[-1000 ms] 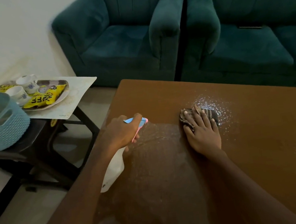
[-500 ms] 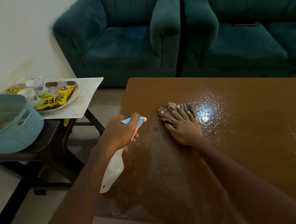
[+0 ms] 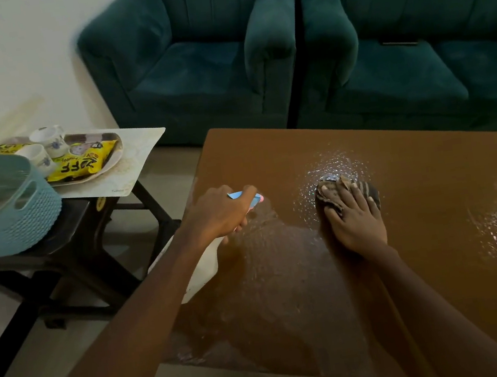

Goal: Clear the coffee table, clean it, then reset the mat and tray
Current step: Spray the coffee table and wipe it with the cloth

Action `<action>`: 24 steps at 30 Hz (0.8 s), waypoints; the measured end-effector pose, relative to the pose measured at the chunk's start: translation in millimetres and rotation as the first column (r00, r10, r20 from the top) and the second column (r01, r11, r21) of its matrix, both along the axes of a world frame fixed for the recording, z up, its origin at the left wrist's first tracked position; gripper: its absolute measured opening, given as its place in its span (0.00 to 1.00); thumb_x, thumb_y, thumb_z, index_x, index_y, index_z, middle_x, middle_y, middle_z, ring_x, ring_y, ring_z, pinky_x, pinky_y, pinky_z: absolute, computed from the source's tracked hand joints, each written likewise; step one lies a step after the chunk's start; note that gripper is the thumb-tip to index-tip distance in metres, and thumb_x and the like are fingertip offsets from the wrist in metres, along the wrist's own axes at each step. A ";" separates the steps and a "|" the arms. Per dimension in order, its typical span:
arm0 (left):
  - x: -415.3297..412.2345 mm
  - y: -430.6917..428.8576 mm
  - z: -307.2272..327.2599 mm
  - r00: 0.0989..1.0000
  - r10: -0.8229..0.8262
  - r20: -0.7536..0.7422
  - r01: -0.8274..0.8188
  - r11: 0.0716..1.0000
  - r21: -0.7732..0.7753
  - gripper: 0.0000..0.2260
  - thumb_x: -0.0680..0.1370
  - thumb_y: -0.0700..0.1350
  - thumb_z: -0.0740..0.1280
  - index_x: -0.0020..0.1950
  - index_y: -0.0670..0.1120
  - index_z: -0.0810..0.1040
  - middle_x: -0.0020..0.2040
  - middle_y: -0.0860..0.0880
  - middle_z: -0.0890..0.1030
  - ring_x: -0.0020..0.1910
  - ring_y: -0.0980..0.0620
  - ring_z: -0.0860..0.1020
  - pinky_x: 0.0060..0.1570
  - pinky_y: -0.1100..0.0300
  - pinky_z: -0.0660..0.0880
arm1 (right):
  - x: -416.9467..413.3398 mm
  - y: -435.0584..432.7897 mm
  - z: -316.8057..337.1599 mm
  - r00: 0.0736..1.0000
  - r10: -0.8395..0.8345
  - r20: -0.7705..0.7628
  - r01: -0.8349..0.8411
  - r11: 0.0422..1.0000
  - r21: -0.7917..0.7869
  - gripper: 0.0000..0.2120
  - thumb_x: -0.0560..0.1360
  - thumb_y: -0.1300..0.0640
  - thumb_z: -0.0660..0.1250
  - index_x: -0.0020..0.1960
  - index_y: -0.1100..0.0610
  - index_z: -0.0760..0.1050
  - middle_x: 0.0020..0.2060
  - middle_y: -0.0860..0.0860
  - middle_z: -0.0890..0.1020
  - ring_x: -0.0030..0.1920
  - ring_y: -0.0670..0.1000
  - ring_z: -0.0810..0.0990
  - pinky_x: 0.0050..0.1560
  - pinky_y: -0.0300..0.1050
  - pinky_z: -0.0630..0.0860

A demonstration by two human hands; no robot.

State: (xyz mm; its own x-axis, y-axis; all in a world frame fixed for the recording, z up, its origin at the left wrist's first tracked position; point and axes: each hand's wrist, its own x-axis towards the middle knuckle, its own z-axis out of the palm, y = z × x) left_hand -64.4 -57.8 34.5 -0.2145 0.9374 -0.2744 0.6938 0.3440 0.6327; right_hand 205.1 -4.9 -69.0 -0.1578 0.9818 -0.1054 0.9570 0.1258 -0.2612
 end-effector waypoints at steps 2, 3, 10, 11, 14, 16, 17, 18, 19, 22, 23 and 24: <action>-2.6 -2.1 1.0 1.000 0.022 0.006 -0.022 1.000 0.003 0.18 0.80 0.62 0.56 0.44 0.49 0.73 0.36 0.49 0.81 0.32 0.52 0.79 0.33 0.61 0.77 | -1.1 1.6 -0.6 1.000 -0.008 0.000 0.008 1.000 -0.012 0.25 0.83 0.41 0.45 0.78 0.35 0.44 0.80 0.41 0.42 0.79 0.45 0.36 0.78 0.53 0.37; -4.4 -4.0 0.8 0.999 0.038 0.012 -0.038 0.999 0.003 0.18 0.80 0.61 0.56 0.43 0.49 0.73 0.36 0.49 0.80 0.32 0.52 0.79 0.32 0.61 0.76 | -3.3 2.5 -0.4 1.000 -0.019 0.002 0.019 1.000 -0.023 0.25 0.83 0.41 0.45 0.78 0.35 0.44 0.80 0.42 0.42 0.79 0.46 0.35 0.78 0.53 0.36; -27.8 -20.9 0.8 0.977 0.175 0.125 -0.181 0.982 0.044 0.21 0.80 0.61 0.56 0.50 0.45 0.77 0.39 0.48 0.82 0.37 0.50 0.81 0.32 0.62 0.75 | -84.9 22.3 4.6 0.995 0.097 0.026 -0.096 0.994 -0.042 0.26 0.82 0.38 0.43 0.80 0.39 0.47 0.81 0.48 0.45 0.80 0.52 0.39 0.77 0.57 0.36; -30.5 -23.7 1.4 0.973 0.188 0.136 -0.197 0.979 0.057 0.20 0.81 0.61 0.55 0.49 0.46 0.77 0.40 0.47 0.82 0.37 0.50 0.81 0.31 0.62 0.74 | -101.8 18.6 3.6 0.986 0.161 0.031 -0.160 0.986 -0.037 0.26 0.82 0.37 0.43 0.79 0.38 0.47 0.81 0.47 0.45 0.80 0.52 0.39 0.77 0.57 0.36; -34.5 -32.7 5.5 0.962 0.223 0.160 -0.242 0.964 0.107 0.19 0.81 0.59 0.54 0.45 0.47 0.76 0.39 0.47 0.81 0.35 0.52 0.79 0.31 0.63 0.73 | -130.3 -13.0 -1.2 0.935 0.352 0.049 -0.352 0.936 -0.008 0.26 0.81 0.36 0.42 0.79 0.35 0.46 0.81 0.45 0.46 0.80 0.50 0.39 0.78 0.55 0.37; -35.8 -34.5 7.0 0.962 0.222 0.157 -0.242 0.962 0.123 0.20 0.82 0.59 0.54 0.47 0.47 0.76 0.39 0.47 0.81 0.35 0.52 0.79 0.32 0.63 0.73 | -123.2 -43.6 -2.8 0.892 0.449 0.047 -0.451 0.892 0.037 0.28 0.79 0.35 0.39 0.79 0.35 0.46 0.80 0.44 0.48 0.80 0.48 0.40 0.78 0.53 0.37; -36.2 -34.4 7.3 0.963 0.221 0.152 -0.240 0.963 0.124 0.20 0.82 0.59 0.53 0.48 0.46 0.76 0.40 0.47 0.81 0.35 0.52 0.79 0.31 0.63 0.73 | -112.9 -58.1 -3.0 0.876 0.481 0.038 -0.483 0.874 0.058 0.28 0.78 0.35 0.39 0.78 0.34 0.46 0.80 0.43 0.48 0.79 0.47 0.40 0.78 0.51 0.37; -36.4 -34.5 7.8 0.963 0.222 0.150 -0.241 0.963 0.122 0.21 0.81 0.60 0.53 0.49 0.45 0.77 0.40 0.47 0.81 0.35 0.52 0.79 0.31 0.63 0.72 | -99.6 -69.4 -4.2 0.869 0.494 0.023 -0.494 0.866 0.071 0.28 0.78 0.35 0.39 0.78 0.33 0.47 0.80 0.42 0.49 0.79 0.46 0.41 0.77 0.50 0.37; -35.4 -34.4 7.9 0.963 0.222 0.155 -0.241 0.963 0.118 0.21 0.81 0.60 0.54 0.50 0.45 0.77 0.40 0.47 0.81 0.35 0.51 0.79 0.31 0.63 0.72 | -82.4 -77.0 -5.2 0.877 0.481 0.020 -0.481 0.873 0.081 0.27 0.78 0.36 0.40 0.77 0.32 0.46 0.79 0.41 0.49 0.79 0.46 0.41 0.77 0.49 0.37; -30.9 -35.3 5.0 0.961 0.207 0.183 -0.228 0.968 0.102 0.21 0.81 0.60 0.54 0.50 0.45 0.77 0.40 0.47 0.82 0.35 0.51 0.79 0.32 0.63 0.74 | -27.2 -72.0 -6.6 0.959 0.281 0.046 -0.284 0.955 0.088 0.26 0.77 0.35 0.40 0.75 0.31 0.45 0.80 0.40 0.49 0.78 0.44 0.39 0.76 0.47 0.38; -29.2 -36.3 3.9 0.962 0.204 0.184 -0.224 0.970 0.098 0.21 0.81 0.61 0.54 0.49 0.45 0.77 0.39 0.47 0.81 0.35 0.51 0.79 0.32 0.62 0.75 | -13.6 -63.6 -5.9 0.981 0.185 0.051 -0.188 0.980 0.071 0.26 0.78 0.35 0.40 0.75 0.33 0.44 0.80 0.41 0.47 0.78 0.43 0.38 0.76 0.48 0.38; -28.3 -38.0 3.5 0.962 0.202 0.182 -0.223 0.970 0.097 0.21 0.81 0.61 0.54 0.49 0.45 0.77 0.39 0.47 0.81 0.35 0.51 0.79 0.32 0.63 0.75 | -6.1 -54.6 -5.0 0.994 0.098 0.051 -0.100 0.994 0.046 0.25 0.79 0.36 0.42 0.75 0.33 0.42 0.80 0.42 0.45 0.78 0.44 0.37 0.77 0.49 0.38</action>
